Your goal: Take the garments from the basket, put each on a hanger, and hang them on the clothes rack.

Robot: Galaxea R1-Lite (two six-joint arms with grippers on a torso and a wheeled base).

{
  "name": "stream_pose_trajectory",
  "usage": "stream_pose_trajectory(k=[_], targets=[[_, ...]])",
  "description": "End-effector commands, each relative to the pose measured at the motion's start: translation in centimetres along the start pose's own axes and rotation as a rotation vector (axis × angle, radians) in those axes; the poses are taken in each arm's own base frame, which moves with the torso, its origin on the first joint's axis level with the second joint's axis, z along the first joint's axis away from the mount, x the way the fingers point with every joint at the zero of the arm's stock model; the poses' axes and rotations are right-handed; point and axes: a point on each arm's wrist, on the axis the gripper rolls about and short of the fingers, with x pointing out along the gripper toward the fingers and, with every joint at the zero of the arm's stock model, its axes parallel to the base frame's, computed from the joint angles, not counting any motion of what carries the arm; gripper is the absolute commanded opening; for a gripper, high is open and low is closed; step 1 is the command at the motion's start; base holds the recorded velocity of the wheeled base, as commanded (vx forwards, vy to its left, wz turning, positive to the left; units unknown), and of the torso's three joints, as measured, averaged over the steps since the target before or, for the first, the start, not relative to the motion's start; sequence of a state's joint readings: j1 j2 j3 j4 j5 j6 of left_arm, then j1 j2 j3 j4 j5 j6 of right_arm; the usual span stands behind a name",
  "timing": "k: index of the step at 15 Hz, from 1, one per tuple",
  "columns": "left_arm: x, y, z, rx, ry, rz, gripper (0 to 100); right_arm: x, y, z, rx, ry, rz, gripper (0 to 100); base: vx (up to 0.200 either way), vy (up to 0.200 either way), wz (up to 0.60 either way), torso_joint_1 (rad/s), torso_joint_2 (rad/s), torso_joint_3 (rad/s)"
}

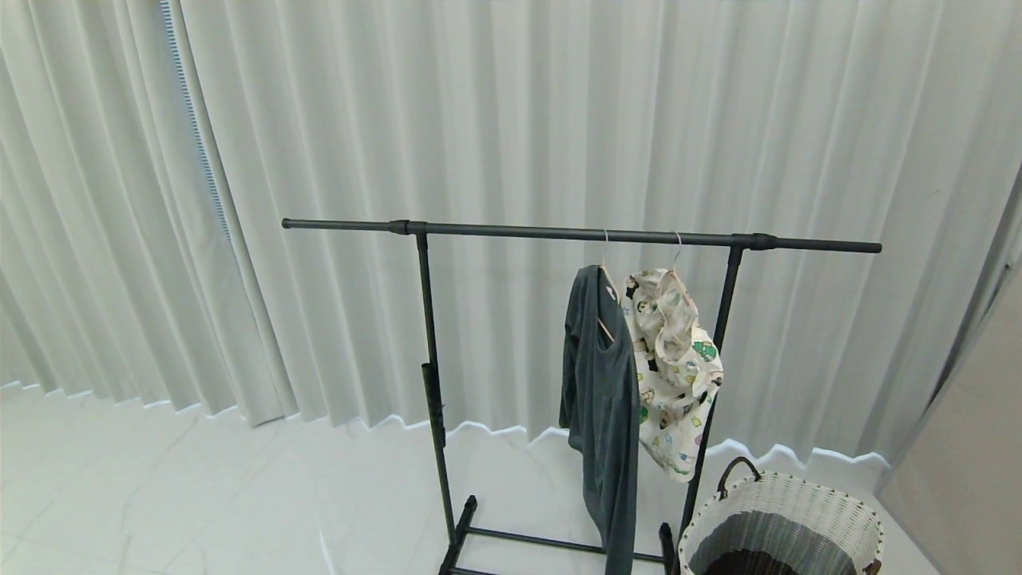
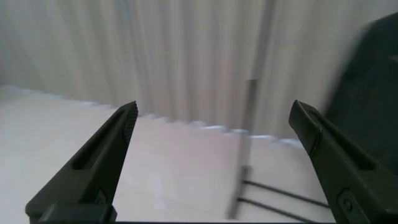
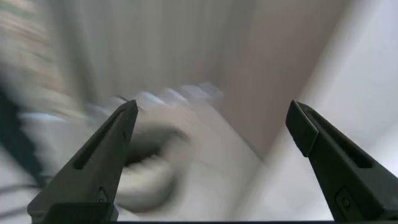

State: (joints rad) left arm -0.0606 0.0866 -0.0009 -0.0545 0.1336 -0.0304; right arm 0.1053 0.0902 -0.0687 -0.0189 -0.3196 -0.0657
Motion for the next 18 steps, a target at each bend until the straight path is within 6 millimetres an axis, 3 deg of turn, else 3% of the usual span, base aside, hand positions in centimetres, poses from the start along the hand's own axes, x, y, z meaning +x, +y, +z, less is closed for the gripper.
stream_pose_trajectory(k=[1,3,7,10,13,16,18], targets=[[0.03,-0.13,-0.03,-0.044,0.009,-0.057,100,0.42,0.76,-1.41,-0.029,0.011,0.23,100,0.0,0.0,0.0,0.0,0.0,0.0],[0.06,-0.16,-0.07,-0.043,0.017,-0.069,100,0.31,1.06,-1.91,-0.019,0.054,0.368,100,0.0,0.0,0.0,0.0,0.0,0.0],[0.71,-0.31,-0.08,0.031,0.11,0.097,100,0.3,1.07,-2.02,-0.03,0.063,0.372,100,0.0,0.0,0.0,0.0,0.0,0.0],[0.0,-0.54,-0.17,0.02,0.023,-0.007,100,0.3,1.08,-2.03,-0.045,0.063,0.365,100,0.0,0.0,0.0,0.0,0.0,0.0],[0.0,-0.71,-0.2,0.025,0.027,-0.083,100,0.24,1.33,-2.02,-0.037,0.075,0.199,100,0.0,0.0,0.0,0.0,0.0,0.0],[-0.02,-0.77,-0.16,0.025,0.026,-0.114,100,0.18,1.32,-2.03,-0.014,0.07,0.198,100,0.0,0.0,0.0,0.0,0.0,0.0],[-0.07,-0.73,-0.21,0.031,0.026,-0.234,100,0.03,1.19,-2.08,-0.013,0.043,0.265,100,0.0,0.0,0.0,0.0,0.0,0.0]])
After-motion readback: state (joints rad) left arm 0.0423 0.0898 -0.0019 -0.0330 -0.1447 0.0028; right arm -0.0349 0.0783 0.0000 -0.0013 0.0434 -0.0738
